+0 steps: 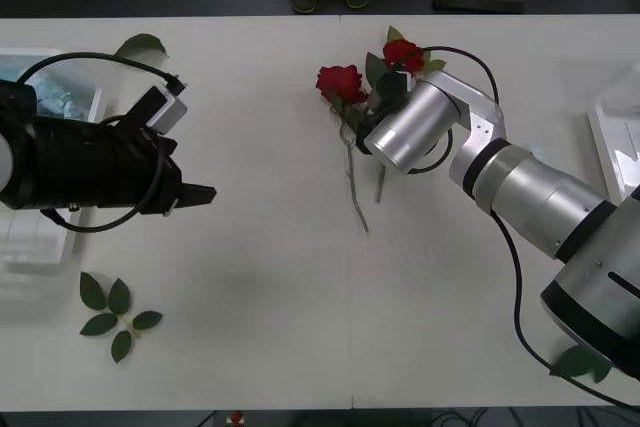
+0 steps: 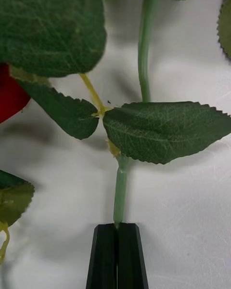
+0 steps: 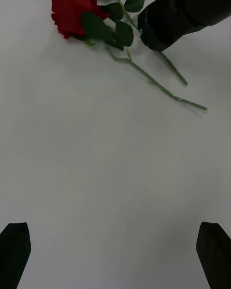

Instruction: Place the red flowers into the right box and the blue flowers into the left box. If a person shows an open palm, hand one flower to the person first, then continue sorting.

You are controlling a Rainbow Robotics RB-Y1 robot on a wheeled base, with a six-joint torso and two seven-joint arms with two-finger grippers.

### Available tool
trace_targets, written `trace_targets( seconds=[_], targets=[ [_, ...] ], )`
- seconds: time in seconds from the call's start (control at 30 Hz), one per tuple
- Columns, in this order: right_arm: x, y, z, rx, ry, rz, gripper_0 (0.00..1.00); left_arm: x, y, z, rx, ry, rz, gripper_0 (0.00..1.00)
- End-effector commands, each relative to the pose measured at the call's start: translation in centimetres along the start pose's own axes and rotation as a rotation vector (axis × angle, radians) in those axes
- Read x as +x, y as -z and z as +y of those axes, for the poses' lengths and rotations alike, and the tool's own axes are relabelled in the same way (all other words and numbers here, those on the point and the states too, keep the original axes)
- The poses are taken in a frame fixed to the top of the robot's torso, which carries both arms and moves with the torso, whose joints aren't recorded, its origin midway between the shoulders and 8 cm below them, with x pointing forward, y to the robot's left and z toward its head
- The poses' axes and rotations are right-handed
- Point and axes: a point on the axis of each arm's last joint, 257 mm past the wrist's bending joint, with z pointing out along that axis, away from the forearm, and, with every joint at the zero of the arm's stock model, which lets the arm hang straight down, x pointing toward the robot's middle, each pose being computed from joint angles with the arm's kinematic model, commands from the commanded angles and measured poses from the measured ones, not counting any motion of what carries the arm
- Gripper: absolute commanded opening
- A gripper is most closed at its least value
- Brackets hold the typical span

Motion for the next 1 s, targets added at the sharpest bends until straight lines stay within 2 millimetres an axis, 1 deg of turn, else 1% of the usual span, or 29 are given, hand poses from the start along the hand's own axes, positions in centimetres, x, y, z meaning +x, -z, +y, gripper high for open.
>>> trace_targets(
  seconds=[0.03, 0.13, 0.3, 0.37, 0.4, 0.5, 0.6, 0.63, 0.7, 0.93, 1.0],
  targets=[
    [1.9, -0.4, 0.8, -0.003, 0.082, 0.027, 0.00, -2.9, 0.1, -0.2, -0.018, -0.068, -0.042, 1.00],
    [1.8, -0.4, 0.7, -0.001, 0.085, 0.026, 0.00, -3.2, -0.4, -0.7, -0.018, -0.074, -0.040, 1.00],
    [1.3, -0.4, -0.3, 0.003, 0.068, 0.029, 0.00, -3.6, -1.2, -1.5, -0.009, -0.064, -0.047, 1.00],
    [0.7, 0.0, -0.9, 0.003, 0.050, 0.036, 0.00, -3.6, -1.3, -1.5, -0.009, -0.064, -0.046, 1.00],
    [0.3, 0.6, -1.1, 0.008, 0.047, 0.046, 0.00, -3.7, -1.3, -1.5, -0.009, -0.065, -0.047, 1.00],
    [-1.3, 2.6, -1.7, 0.019, 0.031, 0.074, 0.00, -3.6, -1.3, -1.4, -0.009, -0.064, -0.048, 1.00],
    [-3.1, 5.7, -2.6, 0.014, 0.009, 0.112, 0.00, -3.6, -1.1, -1.4, -0.011, -0.072, -0.050, 1.00],
    [-3.4, 6.2, -2.8, 0.012, 0.002, 0.122, 0.00, -3.7, -1.1, -1.3, -0.010, -0.074, -0.051, 1.00],
    [-4.5, 8.5, -3.8, 0.003, -0.017, 0.149, 0.00, -3.8, -1.0, -1.5, -0.002, -0.086, -0.060, 1.00],
    [-6.1, 14.4, -6.4, -0.023, -0.040, 0.234, 0.00, -3.9, 0.0, -1.0, 0.003, -0.191, -0.080, 1.00],
    [-6.9, 16.3, -7.1, -0.046, -0.062, 0.248, 0.00, -4.1, 0.2, -1.0, 0.003, -0.221, -0.091, 1.00]
  ],
)
